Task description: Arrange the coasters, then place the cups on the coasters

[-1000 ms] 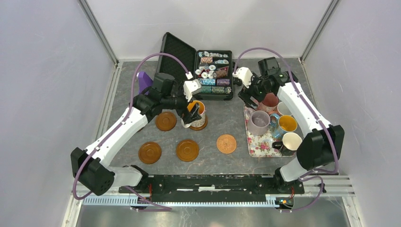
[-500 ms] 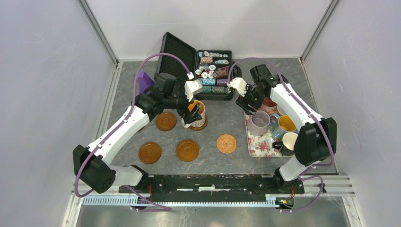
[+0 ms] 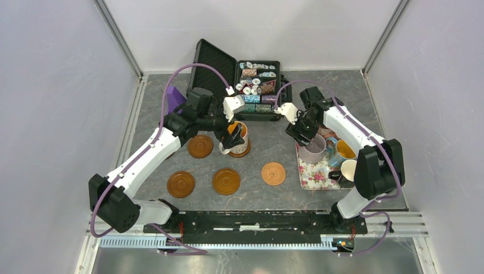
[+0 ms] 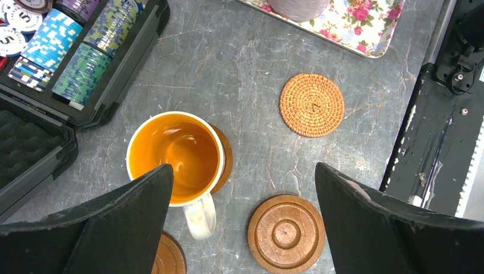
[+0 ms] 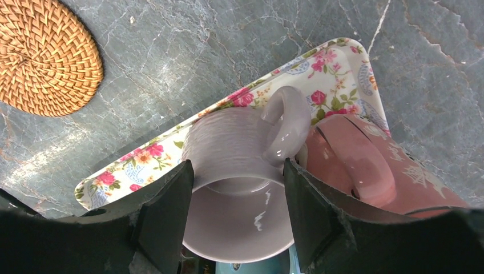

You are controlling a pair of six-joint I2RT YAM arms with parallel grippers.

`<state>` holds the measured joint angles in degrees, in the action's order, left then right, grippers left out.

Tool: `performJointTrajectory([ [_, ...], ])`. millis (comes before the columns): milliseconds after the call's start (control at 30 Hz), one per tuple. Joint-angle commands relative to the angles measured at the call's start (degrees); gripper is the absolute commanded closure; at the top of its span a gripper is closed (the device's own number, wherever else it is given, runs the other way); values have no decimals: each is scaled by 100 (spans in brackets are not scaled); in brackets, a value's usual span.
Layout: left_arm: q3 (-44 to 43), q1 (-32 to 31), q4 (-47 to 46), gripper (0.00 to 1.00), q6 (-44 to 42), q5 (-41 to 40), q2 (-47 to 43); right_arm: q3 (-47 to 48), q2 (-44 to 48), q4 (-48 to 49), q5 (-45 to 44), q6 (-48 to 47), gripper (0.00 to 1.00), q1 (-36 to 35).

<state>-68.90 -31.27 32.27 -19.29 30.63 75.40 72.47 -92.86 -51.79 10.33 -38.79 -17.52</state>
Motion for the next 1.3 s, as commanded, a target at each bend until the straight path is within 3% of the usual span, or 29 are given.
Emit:
performJointTrajectory([
  [0,-175,-12,-285,0,221,189,64,-159,-92,174,87,29,35,-37],
  [467,-229,-170,-366,0,180,282,400,-316,1,-570,820,-768,38,-58],
  [967,-127,-1059,-1402,6,-83,40,865,-529,577,-1383,1069,-2002,42,-67],
  [1133,247,-1315,-1942,13,-412,7,797,-467,793,-1639,1499,-2410,36,-66],
  [1267,855,-1510,-2593,17,-786,23,392,-282,1151,-1393,1772,-2178,17,-58],
])
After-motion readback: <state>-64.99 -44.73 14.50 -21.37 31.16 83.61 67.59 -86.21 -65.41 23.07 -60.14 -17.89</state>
